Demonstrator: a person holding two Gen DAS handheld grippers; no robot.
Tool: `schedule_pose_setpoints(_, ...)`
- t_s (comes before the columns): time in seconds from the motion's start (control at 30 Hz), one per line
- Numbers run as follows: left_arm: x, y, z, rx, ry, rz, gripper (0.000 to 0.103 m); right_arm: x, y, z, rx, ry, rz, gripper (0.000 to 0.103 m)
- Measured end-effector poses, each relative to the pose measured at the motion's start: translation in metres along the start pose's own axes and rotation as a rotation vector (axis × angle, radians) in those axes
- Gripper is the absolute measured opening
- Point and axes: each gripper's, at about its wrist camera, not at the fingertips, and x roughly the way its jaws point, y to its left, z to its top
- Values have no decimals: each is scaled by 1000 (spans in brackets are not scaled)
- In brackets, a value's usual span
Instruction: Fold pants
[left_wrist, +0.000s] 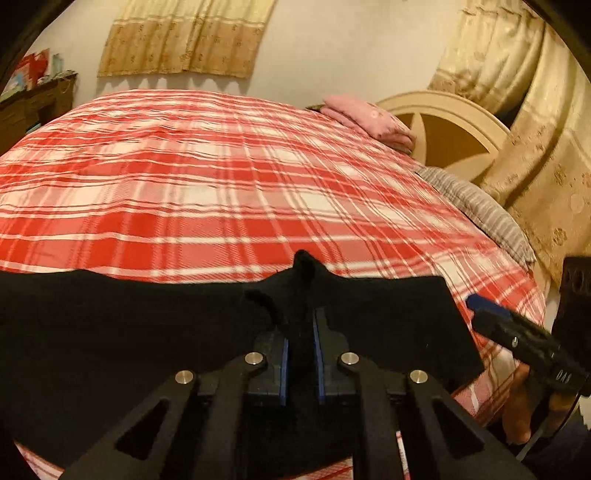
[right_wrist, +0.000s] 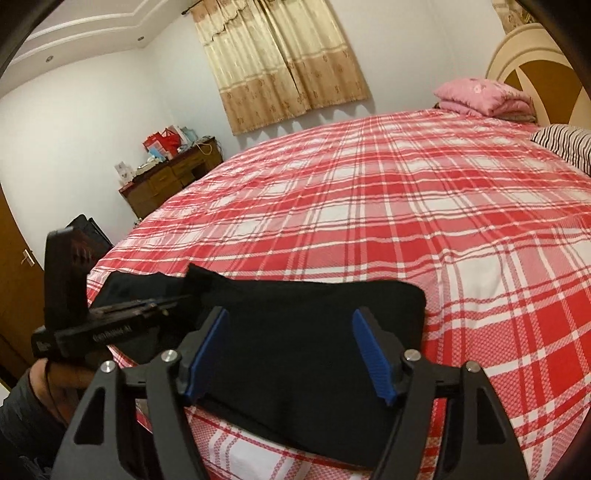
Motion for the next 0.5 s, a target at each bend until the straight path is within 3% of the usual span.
schedule_pose_setpoints(0.17,9,10,-6,-13,45,38,11,9,2,-3,-24,33,-7,75)
schedule_pose_setpoints(0.33,24,16,-16,-15,62,74,12,40,-10,-14,9,189,-44,77)
schedule_pose_setpoints(0.5,18,3,-19,80,48,140,16,40,-10,-18,-23,197,-49,79)
